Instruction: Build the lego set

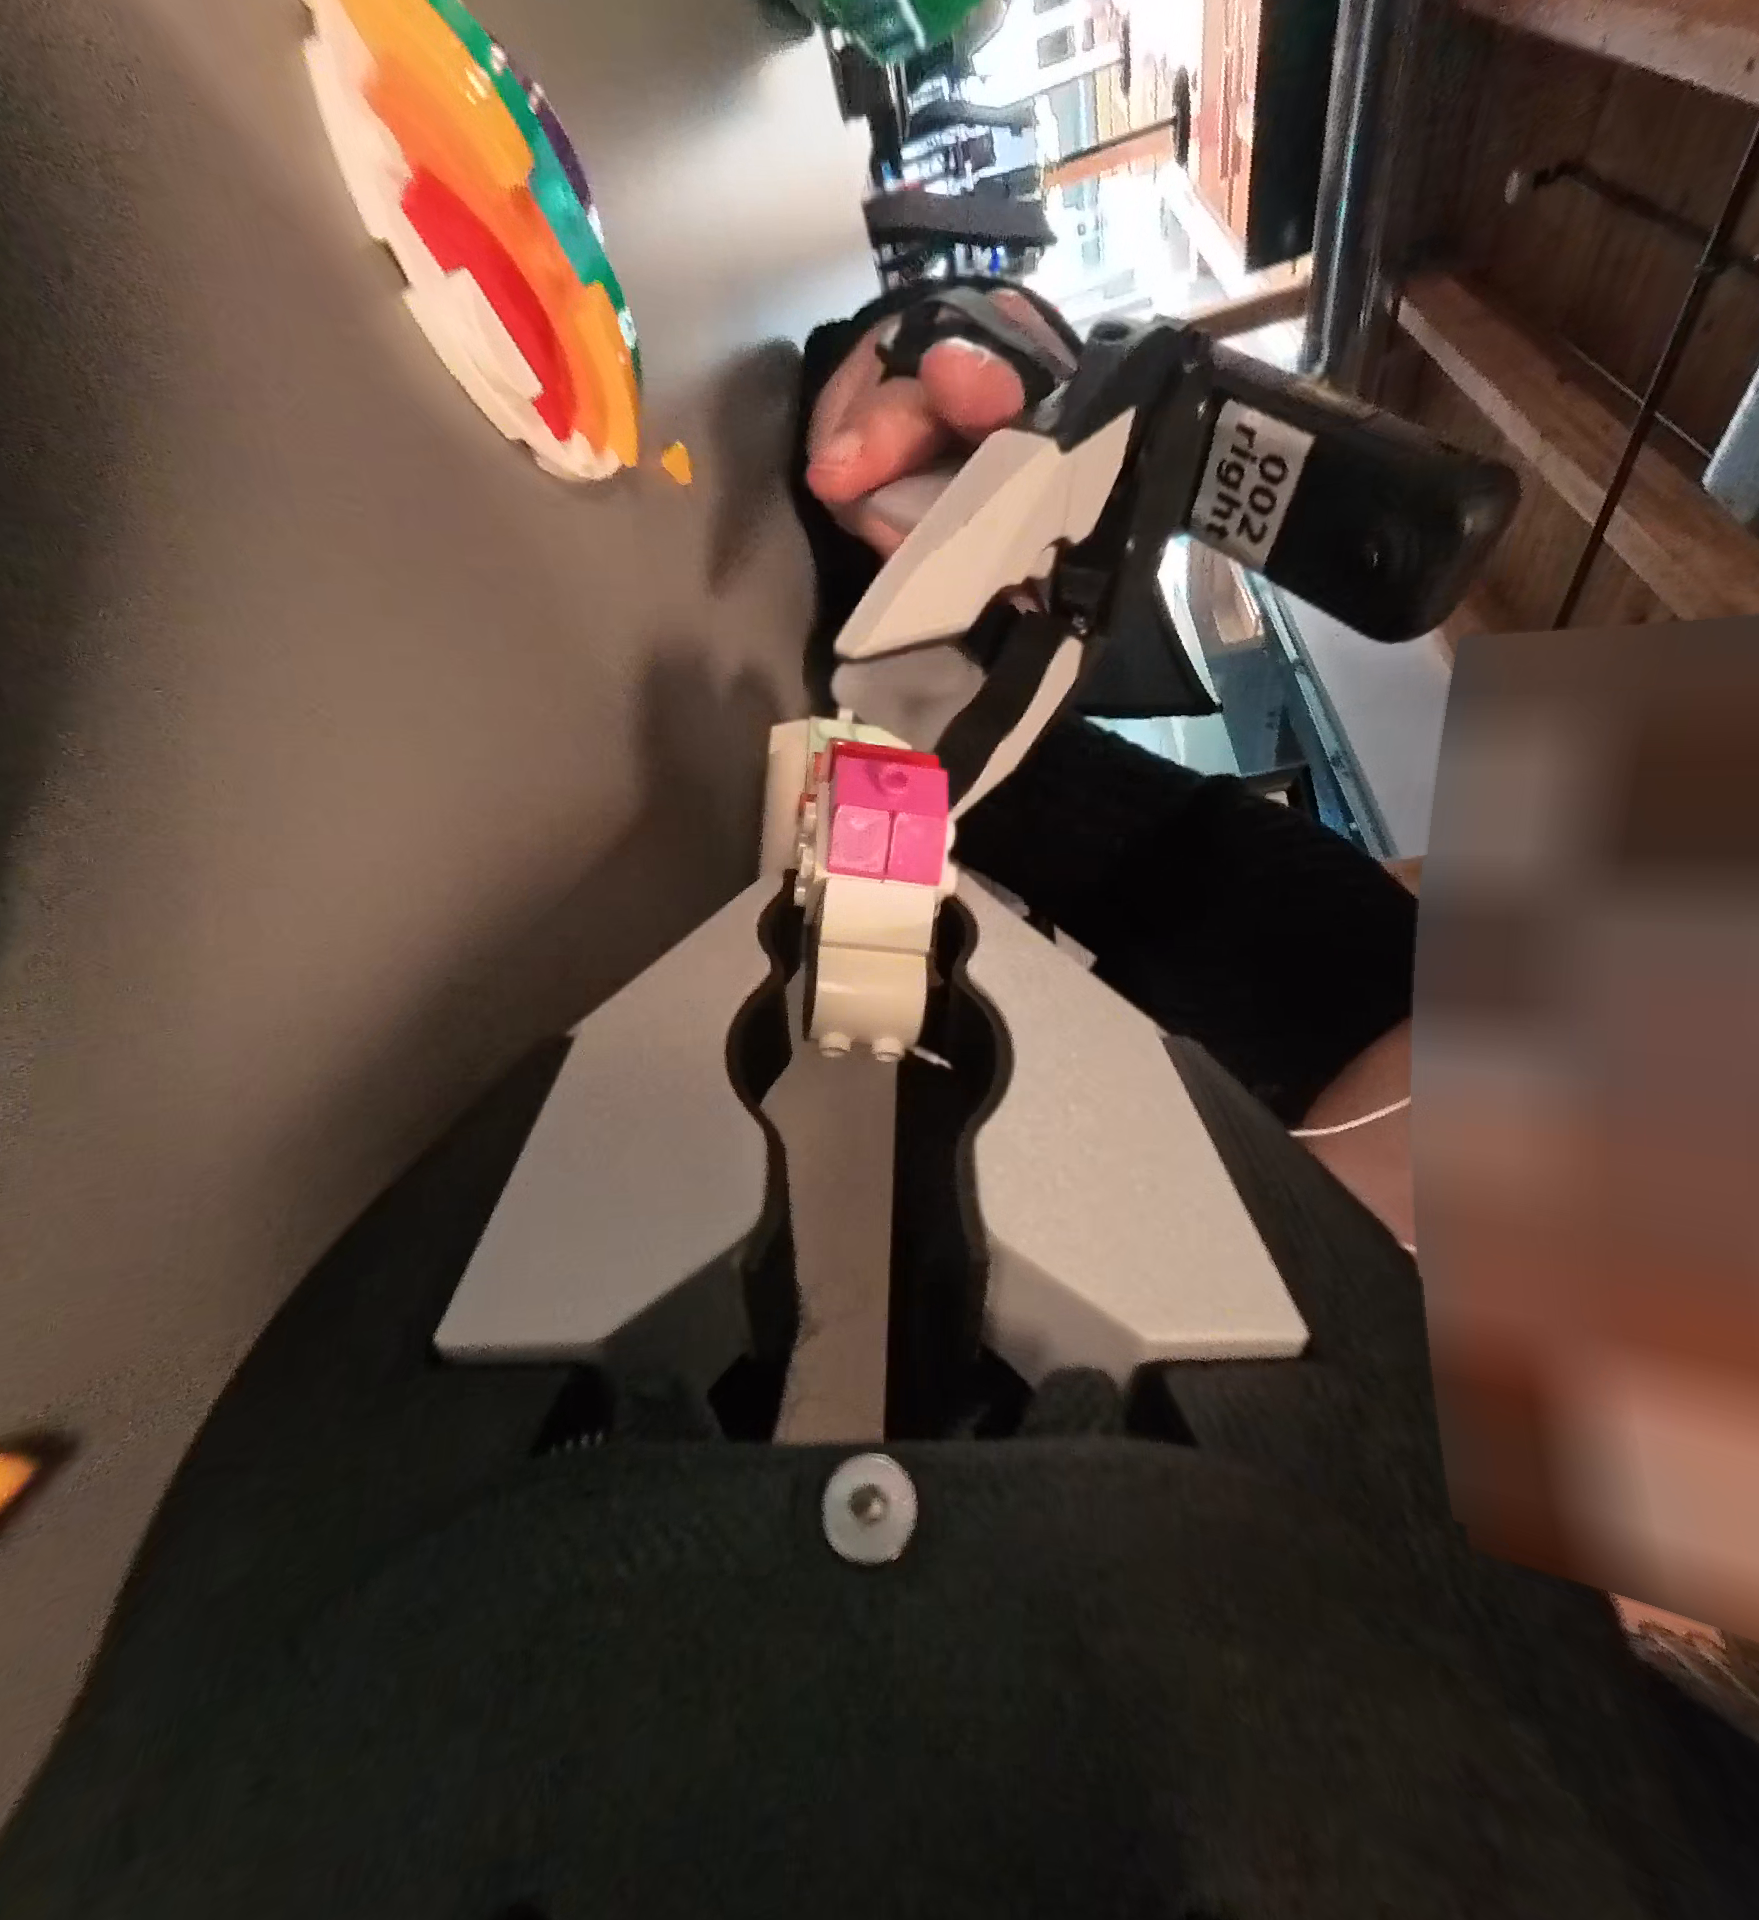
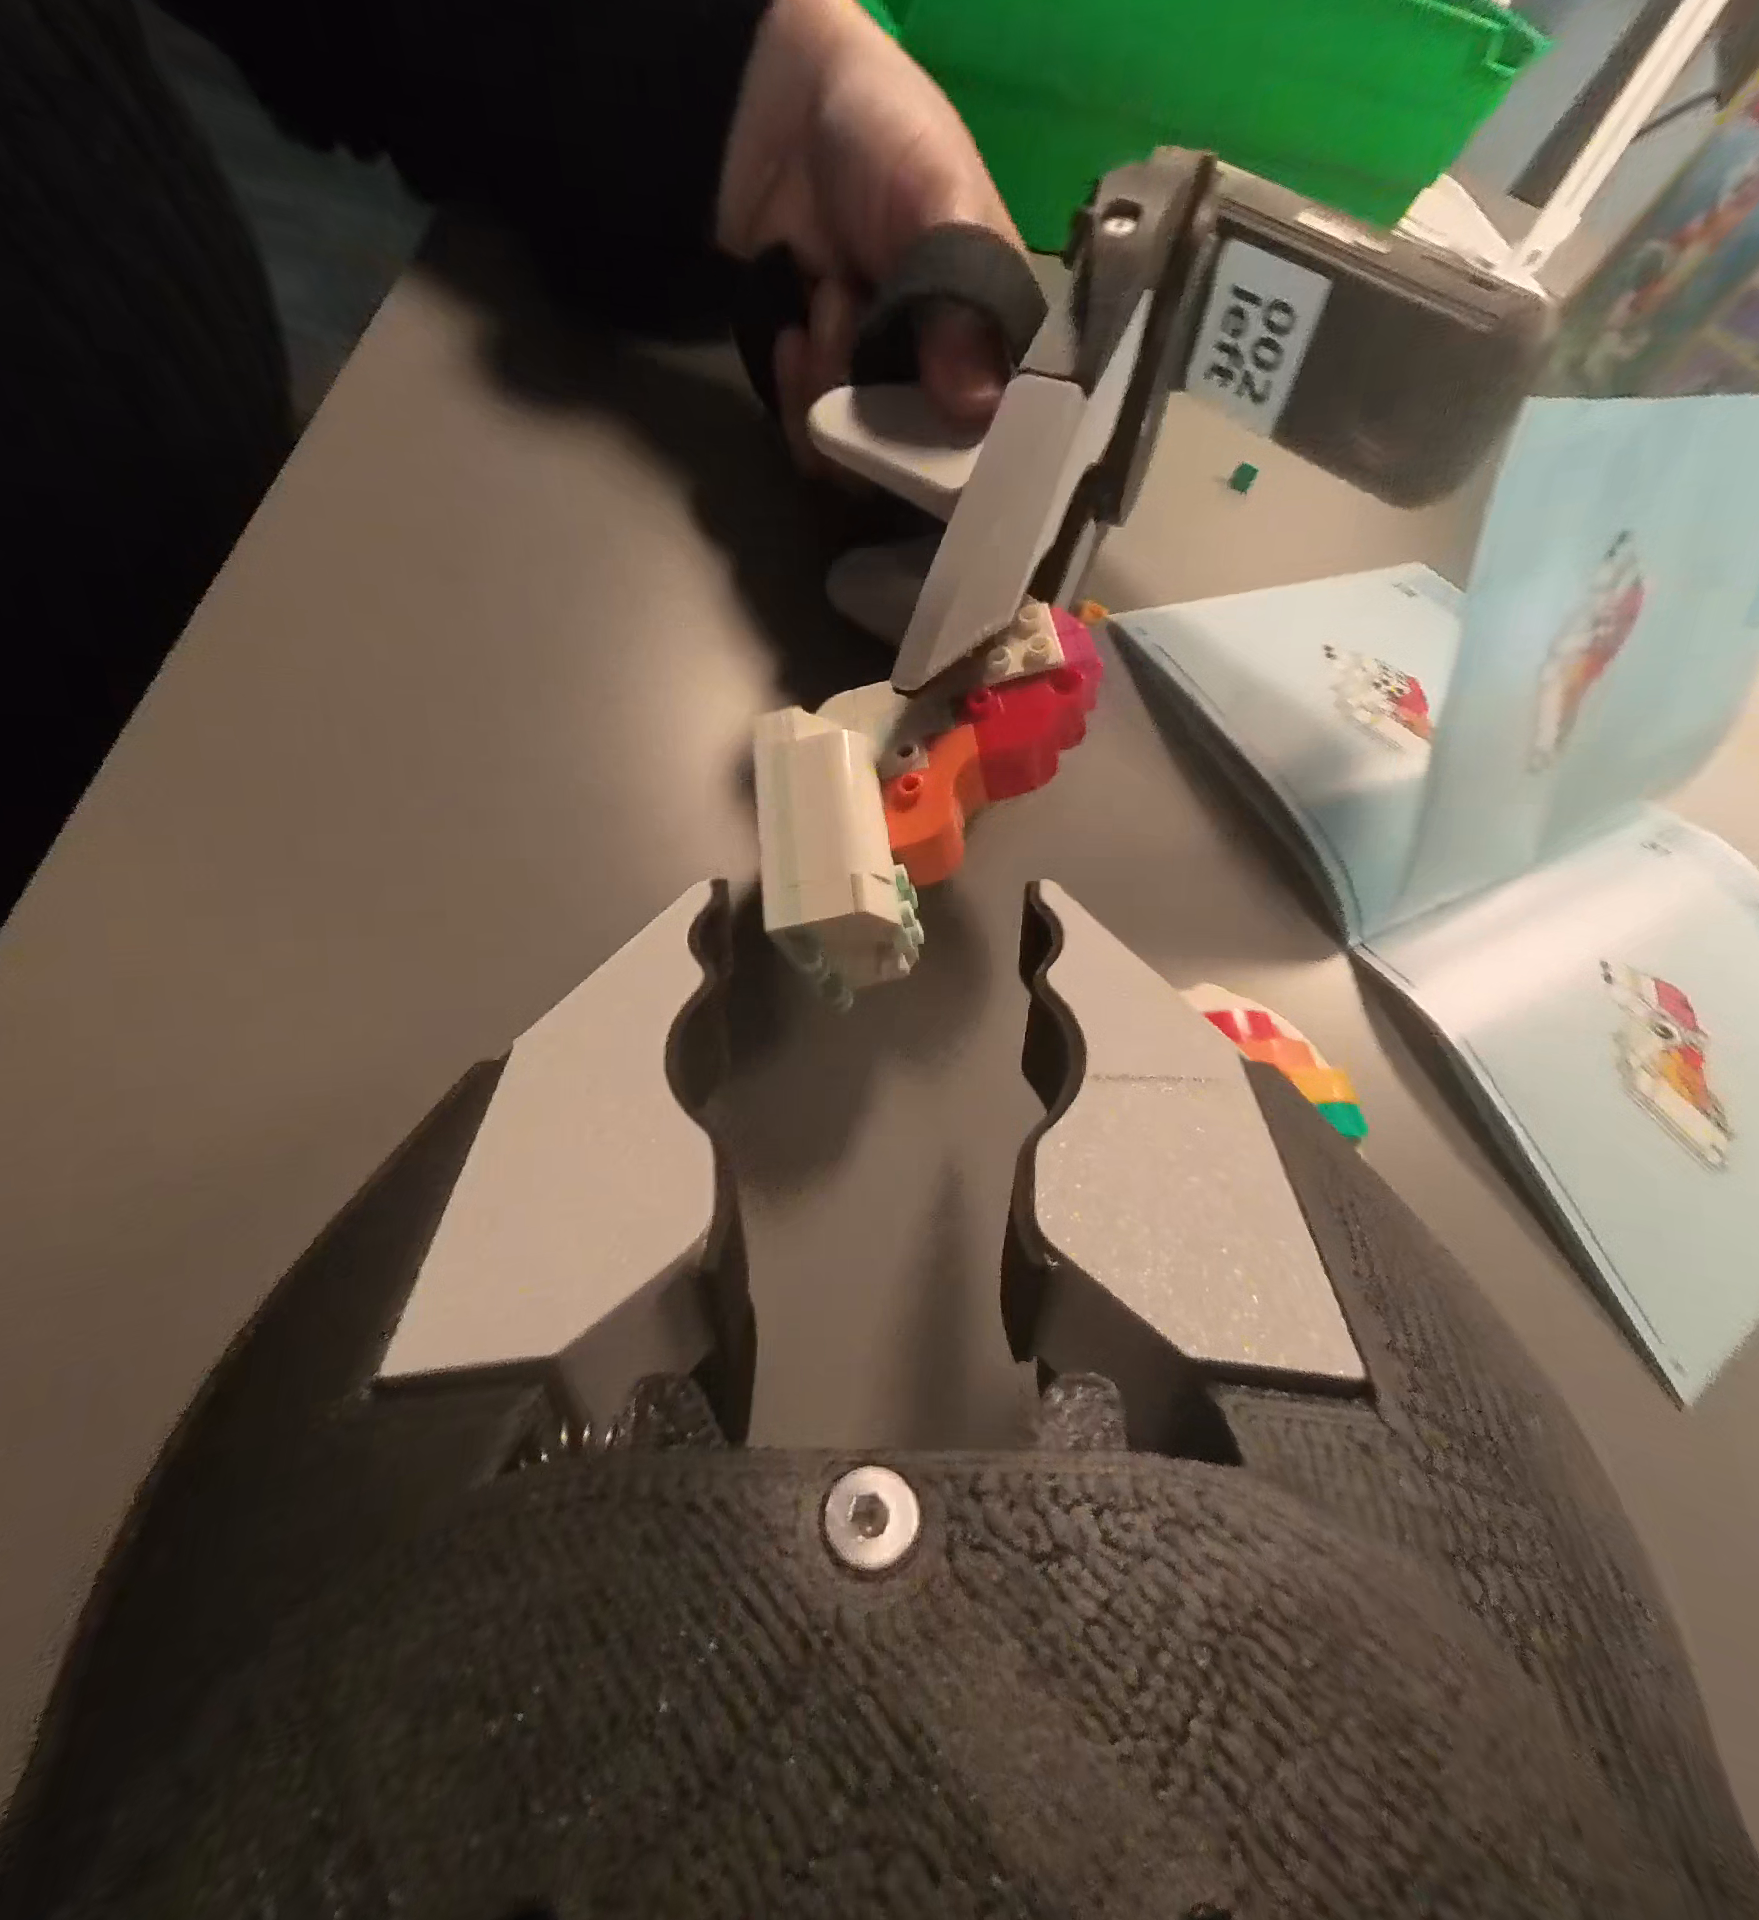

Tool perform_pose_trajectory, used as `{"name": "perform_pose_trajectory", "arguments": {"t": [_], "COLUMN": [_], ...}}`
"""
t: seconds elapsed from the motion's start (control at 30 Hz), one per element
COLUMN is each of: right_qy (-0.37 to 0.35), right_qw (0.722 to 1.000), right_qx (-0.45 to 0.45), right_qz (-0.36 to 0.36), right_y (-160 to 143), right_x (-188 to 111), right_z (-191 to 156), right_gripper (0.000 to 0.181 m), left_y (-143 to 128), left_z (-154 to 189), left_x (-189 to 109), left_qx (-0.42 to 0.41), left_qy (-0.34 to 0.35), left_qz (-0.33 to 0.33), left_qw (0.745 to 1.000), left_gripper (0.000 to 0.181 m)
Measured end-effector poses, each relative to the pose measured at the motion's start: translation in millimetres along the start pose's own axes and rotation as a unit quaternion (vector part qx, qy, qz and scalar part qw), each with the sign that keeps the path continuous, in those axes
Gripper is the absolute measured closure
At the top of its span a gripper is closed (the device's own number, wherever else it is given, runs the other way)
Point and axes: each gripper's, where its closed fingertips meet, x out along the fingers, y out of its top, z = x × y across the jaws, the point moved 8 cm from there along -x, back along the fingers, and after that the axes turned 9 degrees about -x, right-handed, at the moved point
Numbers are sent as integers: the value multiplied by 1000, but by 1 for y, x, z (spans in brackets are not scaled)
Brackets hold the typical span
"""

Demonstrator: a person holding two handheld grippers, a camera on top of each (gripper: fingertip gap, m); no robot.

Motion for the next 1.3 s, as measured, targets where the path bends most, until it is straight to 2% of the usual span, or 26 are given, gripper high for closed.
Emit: {"name": "perform_pose_trajectory", "arguments": {"t": [0.07,0.2,0.3,0.5,0.57,0.63,0.7,0.77,0.83,0.87,0.9,0.93,1.0,1.03,1.07,1.17,1.3], "right_qy": [13,1,-12,-64,-79,-89,-99,-101,-104,-104,-105,-102,-91,-87,-81,-62,-37], "right_qw": [1000,999,999,996,994,992,989,988,986,985,984,983,981,980,979,977,978], "right_qx": [-13,-38,-16,9,22,39,54,66,73,77,81,85,96,101,106,116,108], "right_qz": [5,27,40,68,76,85,93,100,109,114,119,125,139,145,152,170,177], "right_y": [2,4,5,3,2,0,-2,-3,-4,-4,-3,-3,-1,0,0,3,5], "right_x": [2,0,-2,-10,-14,-17,-21,-23,-25,-26,-26,-27,-27,-27,-27,-27,-26], "right_z": [-4,-6,-1,12,16,21,25,27,29,29,30,30,30,29,29,27,22], "right_gripper": [132,155,156,157,158,158,158,158,159,159,159,159,159,159,159,159,161], "left_y": [-1,0,3,11,14,15,14,11,4,0,-6,-12,-23,-28,-32,-37,-45], "left_z": [1,2,6,20,26,32,40,47,52,54,55,57,56,52,47,40,35], "left_x": [2,0,-2,-15,-23,-30,-36,-38,-35,-32,-27,-22,-9,-2,6,18,27], "left_qx": [-1,-3,7,58,98,163,244,337,443,500,562,631,743,774,790,815,842], "left_qy": [-4,-15,-29,-83,-86,-54,-15,45,122,171,225,287,395,422,439,458,453], "left_qz": [-2,2,31,120,156,194,222,233,232,227,215,205,193,176,159,127,97], "left_qw": [1000,1000,999,988,979,966,944,911,857,818,767,691,505,438,398,330,276], "left_gripper": [157,157,156,123,117,116,116,116,115,115,117,123,123,123,122,122,131]}}
